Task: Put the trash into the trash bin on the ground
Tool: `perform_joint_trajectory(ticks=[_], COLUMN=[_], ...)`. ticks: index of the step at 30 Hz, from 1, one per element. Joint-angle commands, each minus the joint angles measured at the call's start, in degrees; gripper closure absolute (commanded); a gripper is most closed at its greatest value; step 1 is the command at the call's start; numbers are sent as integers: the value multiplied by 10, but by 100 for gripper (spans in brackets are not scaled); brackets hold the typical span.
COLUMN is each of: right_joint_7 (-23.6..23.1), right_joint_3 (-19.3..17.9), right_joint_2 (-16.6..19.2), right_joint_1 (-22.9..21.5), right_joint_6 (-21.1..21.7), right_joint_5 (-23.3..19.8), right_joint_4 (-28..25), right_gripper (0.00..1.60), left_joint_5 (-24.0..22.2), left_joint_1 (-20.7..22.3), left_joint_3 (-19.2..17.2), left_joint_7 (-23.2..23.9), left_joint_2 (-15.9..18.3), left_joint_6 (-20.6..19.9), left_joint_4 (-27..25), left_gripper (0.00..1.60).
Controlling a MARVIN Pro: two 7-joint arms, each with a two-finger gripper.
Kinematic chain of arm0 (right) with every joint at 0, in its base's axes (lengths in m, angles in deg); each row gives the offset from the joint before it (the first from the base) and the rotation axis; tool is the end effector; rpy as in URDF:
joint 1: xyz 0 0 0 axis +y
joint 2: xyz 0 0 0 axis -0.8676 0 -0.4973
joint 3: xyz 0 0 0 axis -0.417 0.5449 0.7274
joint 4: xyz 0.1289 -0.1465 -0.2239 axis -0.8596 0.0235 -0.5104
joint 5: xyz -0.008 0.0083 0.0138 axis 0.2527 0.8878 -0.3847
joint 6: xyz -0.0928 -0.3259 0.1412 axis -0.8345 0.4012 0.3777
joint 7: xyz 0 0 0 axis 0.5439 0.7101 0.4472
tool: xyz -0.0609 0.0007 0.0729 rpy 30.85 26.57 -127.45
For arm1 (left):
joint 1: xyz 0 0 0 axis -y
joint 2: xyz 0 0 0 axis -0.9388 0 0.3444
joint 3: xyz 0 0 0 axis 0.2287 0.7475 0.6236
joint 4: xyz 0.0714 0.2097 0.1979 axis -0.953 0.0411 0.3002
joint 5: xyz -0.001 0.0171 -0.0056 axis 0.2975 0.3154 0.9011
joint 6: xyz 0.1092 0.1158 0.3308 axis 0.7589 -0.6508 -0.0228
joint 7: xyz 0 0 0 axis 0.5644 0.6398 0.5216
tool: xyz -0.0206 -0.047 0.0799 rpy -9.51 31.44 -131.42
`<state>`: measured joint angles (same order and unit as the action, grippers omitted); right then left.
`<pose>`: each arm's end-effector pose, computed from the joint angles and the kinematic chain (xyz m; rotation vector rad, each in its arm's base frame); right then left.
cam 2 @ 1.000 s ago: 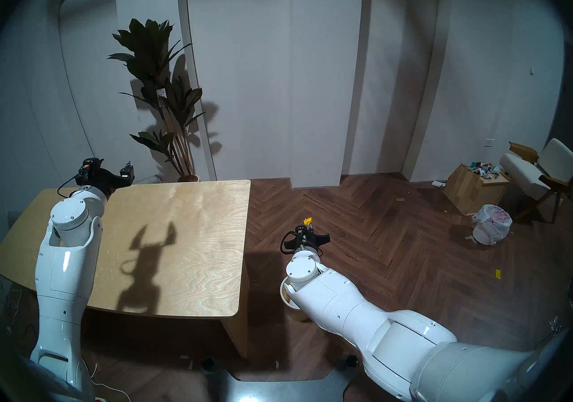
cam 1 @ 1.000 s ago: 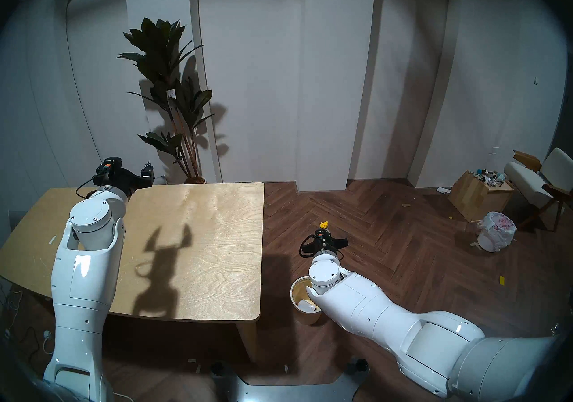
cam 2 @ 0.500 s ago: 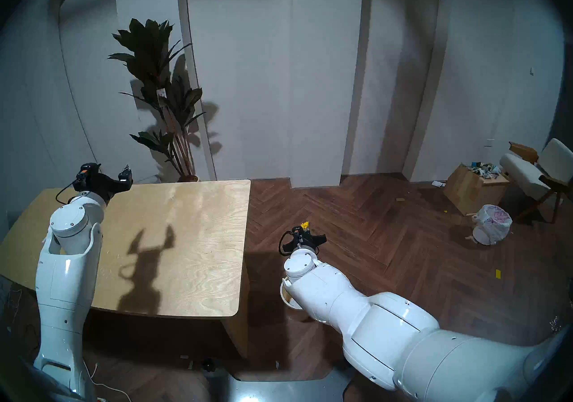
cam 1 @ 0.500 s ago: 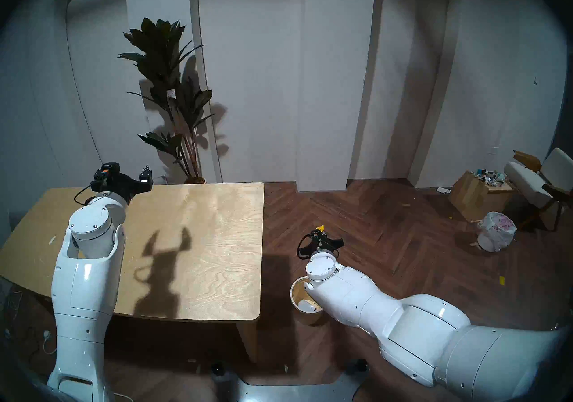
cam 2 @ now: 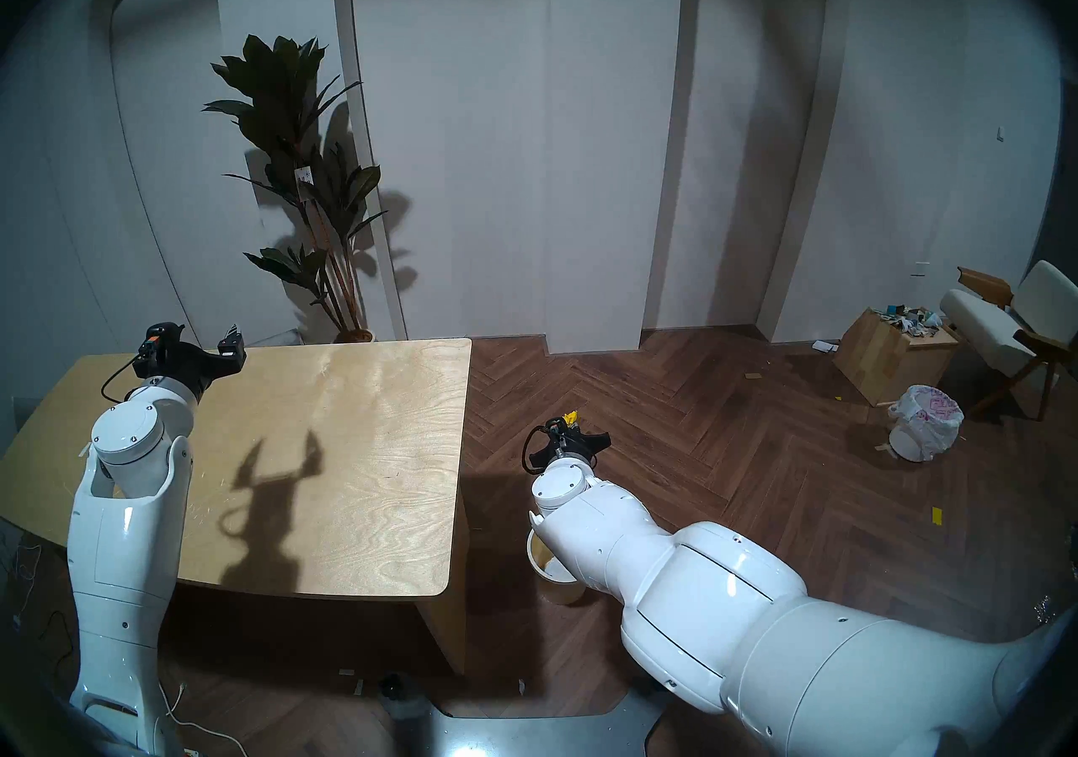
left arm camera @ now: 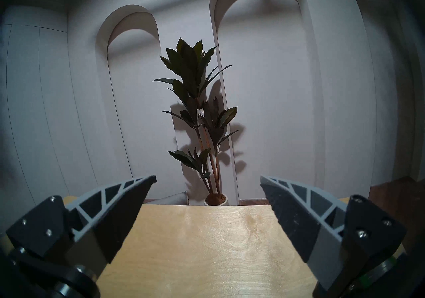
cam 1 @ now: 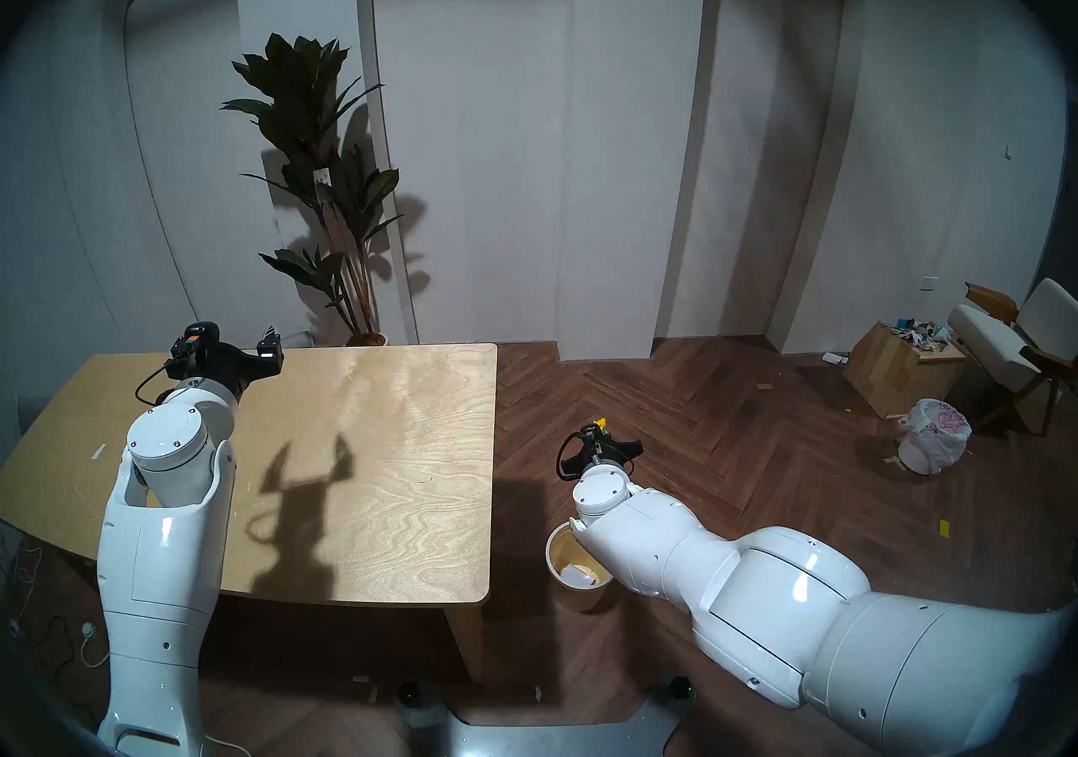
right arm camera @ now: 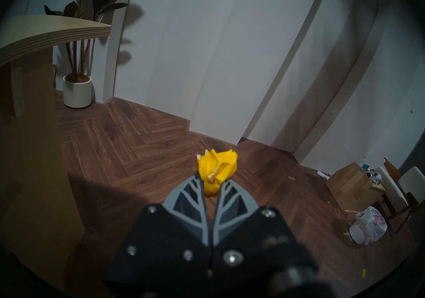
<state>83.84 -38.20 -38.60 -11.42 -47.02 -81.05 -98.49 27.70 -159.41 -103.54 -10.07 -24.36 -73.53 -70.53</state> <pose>0.5592 0.1236 -0.4794 2.3245 0.3369 1.6226 0.4578 0.2301 -0.1749 -1.9899 -0.1090 -1.9808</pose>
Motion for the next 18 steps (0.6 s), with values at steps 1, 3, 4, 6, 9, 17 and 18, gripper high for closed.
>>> perform_joint_trajectory(ticks=[1, 3, 4, 6, 9, 17, 18], right_joint_7=[-2, -2, -2, -2, -3, -3, -4], right_joint_3=[0, -1, -1, -2, -3, -4, -4], right_joint_2=[-11, -12, -12, -13, -15, -17, -17], right_joint_1=[-15, -15, -15, -14, -13, -14, -14], right_joint_6=[-29, -33, -35, -41, -47, -53, -53], right_joint_5=[2, 2, 2, 1, 1, 2, 2], right_joint_4=[20, 24, 27, 32, 42, 52, 53], right_gripper=[160, 160, 160, 160, 160, 160, 160], left_joint_5=[5, 5, 6, 9, 10, 12, 12], left_joint_1=[30, 32, 34, 39, 45, 51, 51], left_joint_3=[5, 8, 10, 17, 27, 39, 40], left_joint_7=[3, 3, 3, 1, 0, -2, -2], left_joint_2=[16, 16, 16, 16, 16, 13, 13], left_joint_6=[-4, -4, -5, -7, -9, -9, -9], left_joint_4=[-2, 0, 1, 3, 10, 15, 15], left_gripper=[0, 0, 0, 0, 0, 0, 0])
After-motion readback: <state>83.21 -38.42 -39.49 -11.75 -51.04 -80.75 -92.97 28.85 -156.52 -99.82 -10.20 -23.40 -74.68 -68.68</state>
